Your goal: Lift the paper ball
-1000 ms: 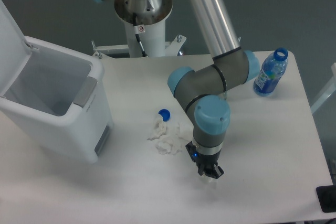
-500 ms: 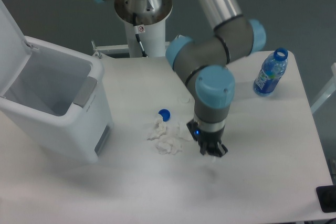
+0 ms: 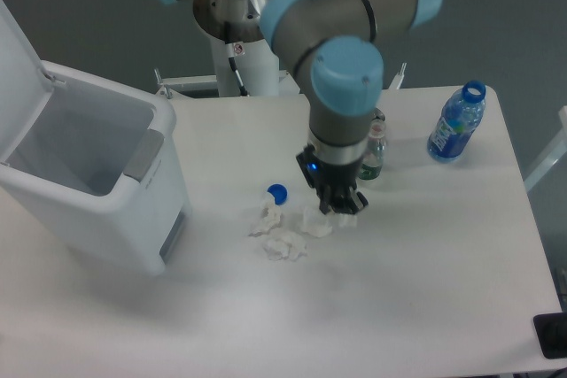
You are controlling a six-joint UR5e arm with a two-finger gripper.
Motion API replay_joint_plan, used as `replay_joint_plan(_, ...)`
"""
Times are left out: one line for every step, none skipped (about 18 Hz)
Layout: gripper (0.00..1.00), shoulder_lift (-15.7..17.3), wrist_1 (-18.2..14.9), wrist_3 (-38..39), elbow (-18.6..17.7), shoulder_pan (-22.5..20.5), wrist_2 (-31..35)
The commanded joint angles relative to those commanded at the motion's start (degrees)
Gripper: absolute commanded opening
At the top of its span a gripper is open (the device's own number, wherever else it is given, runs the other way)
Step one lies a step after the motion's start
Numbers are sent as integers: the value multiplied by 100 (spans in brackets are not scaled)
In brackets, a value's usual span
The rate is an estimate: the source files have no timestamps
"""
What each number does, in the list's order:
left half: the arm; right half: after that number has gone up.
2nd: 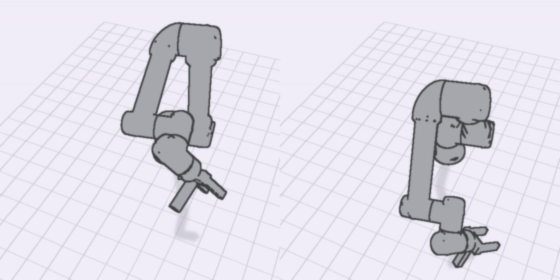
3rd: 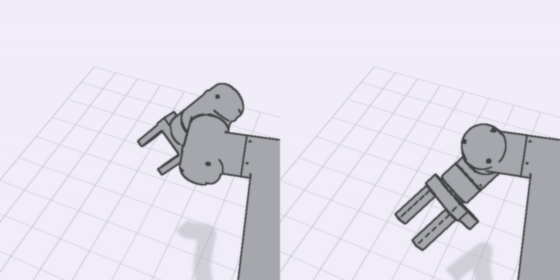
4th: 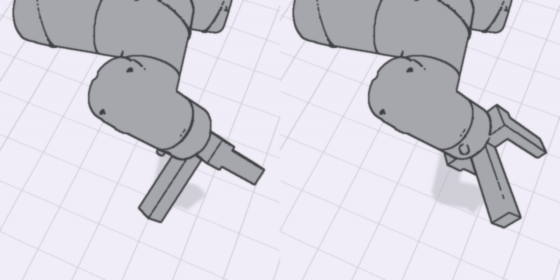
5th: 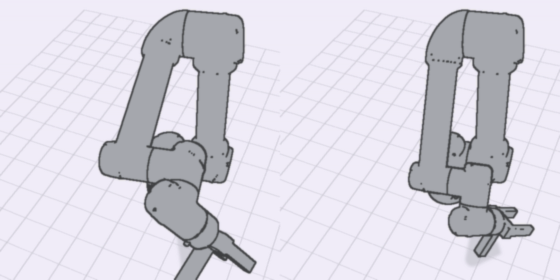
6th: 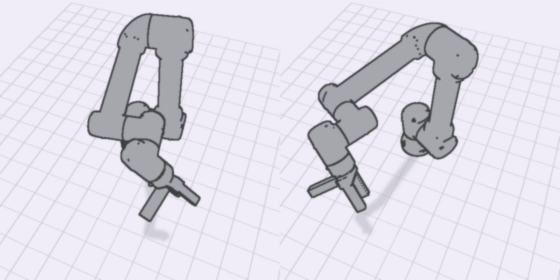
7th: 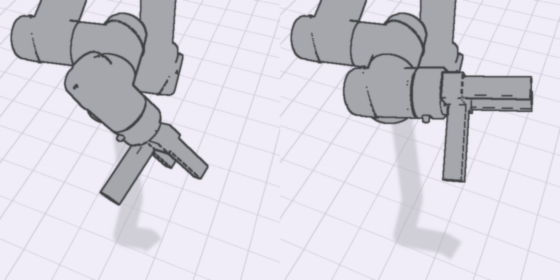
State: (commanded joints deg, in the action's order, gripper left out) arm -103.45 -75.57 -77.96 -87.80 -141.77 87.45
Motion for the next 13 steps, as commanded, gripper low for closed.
replay_joint_plan(0, 53, -45, 0, 0, 0, 0)
replay_joint_plan(0, 79, -36, 0, 9, -9, -9)
replay_joint_plan(0, 88, -36, 17, 9, -9, -35)
replay_joint_plan(0, 88, -28, 35, 17, -18, -79)
replay_joint_plan(0, 88, -36, 44, 17, -18, -88)
replay_joint_plan(0, 97, -36, 44, 9, -26, -88)
replay_joint_plan(0, 97, -28, 44, 17, -35, -97)
replay_joint_plan(0, 97, -28, 44, 17, -35, -97)
replay_joint_plan(0, 97, -19, 53, 17, -35, -123)
replay_joint_plan(0, 97, -19, 53, 17, -35, -167)
replay_joint_plan(0, 106, -19, 53, 17, -35, -176)
replay_joint_plan(0, 123, -19, 53, 26, -53, -185)
replay_joint_plan(0, 150, -19, 53, 35, -96, -211)
